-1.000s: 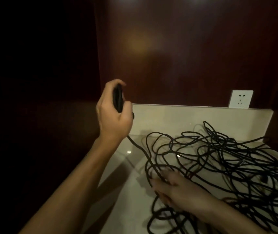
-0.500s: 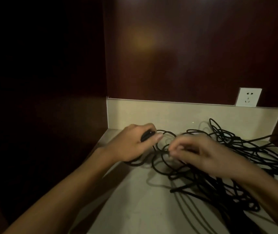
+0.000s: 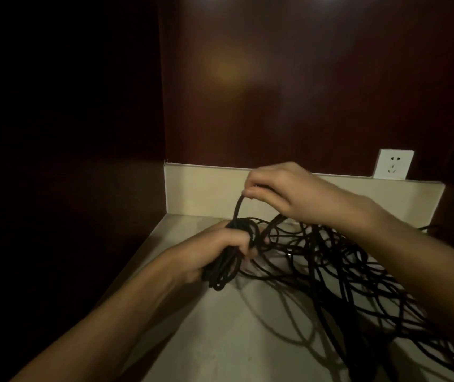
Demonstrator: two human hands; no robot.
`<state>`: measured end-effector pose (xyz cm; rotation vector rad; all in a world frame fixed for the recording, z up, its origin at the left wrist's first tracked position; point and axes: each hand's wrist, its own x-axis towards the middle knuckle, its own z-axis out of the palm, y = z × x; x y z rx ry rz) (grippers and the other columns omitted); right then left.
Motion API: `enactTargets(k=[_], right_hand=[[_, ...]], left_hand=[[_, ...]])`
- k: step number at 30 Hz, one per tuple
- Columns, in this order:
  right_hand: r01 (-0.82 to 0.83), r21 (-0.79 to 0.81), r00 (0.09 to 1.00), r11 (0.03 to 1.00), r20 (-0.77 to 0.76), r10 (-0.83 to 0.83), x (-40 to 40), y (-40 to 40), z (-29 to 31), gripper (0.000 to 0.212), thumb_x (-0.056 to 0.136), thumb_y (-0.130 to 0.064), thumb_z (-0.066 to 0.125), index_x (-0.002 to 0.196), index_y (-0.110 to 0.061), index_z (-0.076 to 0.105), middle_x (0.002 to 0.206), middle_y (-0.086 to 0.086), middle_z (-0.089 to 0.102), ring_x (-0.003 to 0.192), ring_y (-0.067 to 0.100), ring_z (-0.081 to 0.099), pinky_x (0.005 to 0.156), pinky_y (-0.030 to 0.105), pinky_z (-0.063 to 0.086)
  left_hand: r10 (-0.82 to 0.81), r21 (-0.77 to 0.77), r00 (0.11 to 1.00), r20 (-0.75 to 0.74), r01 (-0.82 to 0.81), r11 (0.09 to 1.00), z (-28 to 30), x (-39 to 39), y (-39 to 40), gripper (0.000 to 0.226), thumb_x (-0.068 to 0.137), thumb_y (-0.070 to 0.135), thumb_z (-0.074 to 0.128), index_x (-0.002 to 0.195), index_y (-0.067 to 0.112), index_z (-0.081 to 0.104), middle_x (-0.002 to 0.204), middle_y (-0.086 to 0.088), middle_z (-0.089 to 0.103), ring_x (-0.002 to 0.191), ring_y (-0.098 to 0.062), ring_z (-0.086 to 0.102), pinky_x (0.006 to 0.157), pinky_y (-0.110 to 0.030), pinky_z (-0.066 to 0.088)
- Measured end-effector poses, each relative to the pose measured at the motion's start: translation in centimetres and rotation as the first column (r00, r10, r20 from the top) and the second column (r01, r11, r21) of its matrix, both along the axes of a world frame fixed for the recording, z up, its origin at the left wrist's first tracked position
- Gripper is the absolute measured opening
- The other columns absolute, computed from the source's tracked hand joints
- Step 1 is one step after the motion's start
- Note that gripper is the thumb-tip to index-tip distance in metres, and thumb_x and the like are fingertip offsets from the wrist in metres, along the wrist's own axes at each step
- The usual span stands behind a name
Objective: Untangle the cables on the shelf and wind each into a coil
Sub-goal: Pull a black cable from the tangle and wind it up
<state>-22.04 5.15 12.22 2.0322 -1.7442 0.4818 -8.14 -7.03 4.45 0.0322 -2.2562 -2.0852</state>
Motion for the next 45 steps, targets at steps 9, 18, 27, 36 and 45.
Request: enactTargets(k=[9,18,27,36,45], right_hand=[[0.120,-0.156,0.744,0.980,-0.640,-0.193,-6.0,-4.6,-0.6,0.057,0.077,-0.011,0.078,0.123,-0.007,0.045,0.087,0.010,0.058,0.072,0.028,0.059,0.037,0.030,0.035],[0.610,-0.202,0.785,0.766,0.025,-0.618,1.1,-8.9,-11.4,0.050,0.092,-0.013,0.056,0.138,-0.012,0.037,0.123,0.011,0.053,0.111,0.032,0.056,0.089,0.041,0.044],[0.236,-0.163,0.742,0.958,0.667,-0.069,2.9,-7.1,-13.7,0.040,0.093,-0.024,0.061,0.132,-0.023,0.050,0.072,-0.001,0.057,0.064,0.014,0.057,0.062,0.040,0.051],[0.036,0.016,0.557,0.999,0.830,-0.033,5.3,-3.4,-13.1,0.021,0.098,-0.041,0.052,0.112,-0.030,0.061,0.084,0.022,0.062,0.078,0.041,0.059,0.068,0.053,0.049],[-0.171,0.551,0.595,0.817,0.719,-0.360,4.9,-0.4,-11.7,0.024,0.085,-0.022,0.073,0.103,-0.030,0.059,0.077,-0.015,0.058,0.071,-0.001,0.055,0.074,0.026,0.047]], left_hand=[[0.123,0.485,0.992,-0.016,-0.100,0.869,3.0,-1.3,0.6,0.036,0.072,0.006,0.043,0.108,0.005,0.050,0.067,-0.003,0.049,0.047,-0.009,0.040,0.040,-0.015,0.028],[0.656,0.606,0.755,0.012,-0.528,0.595,0.8,-2.7,-1.9,0.018,0.086,0.006,0.040,0.077,0.007,0.056,0.065,-0.004,0.054,0.047,-0.013,0.054,0.041,-0.015,0.043],[0.602,0.782,0.790,-0.118,-0.299,0.546,2.1,-0.2,-3.5,0.054,0.077,0.014,0.037,0.124,-0.001,0.060,0.112,-0.013,0.074,0.119,-0.026,0.065,0.118,-0.040,0.032],[0.660,0.938,0.741,-0.122,-0.131,0.320,4.5,-0.5,-4.2,0.027,0.090,0.018,0.033,0.098,0.011,0.058,0.067,-0.003,0.052,0.053,-0.016,0.046,0.060,-0.027,0.031],[0.873,0.653,0.056,-0.484,-0.641,0.403,3.9,-2.9,-4.6,0.025,0.071,0.004,0.049,0.093,0.012,0.057,0.083,-0.002,0.053,0.072,-0.006,0.053,0.068,-0.022,0.043]])
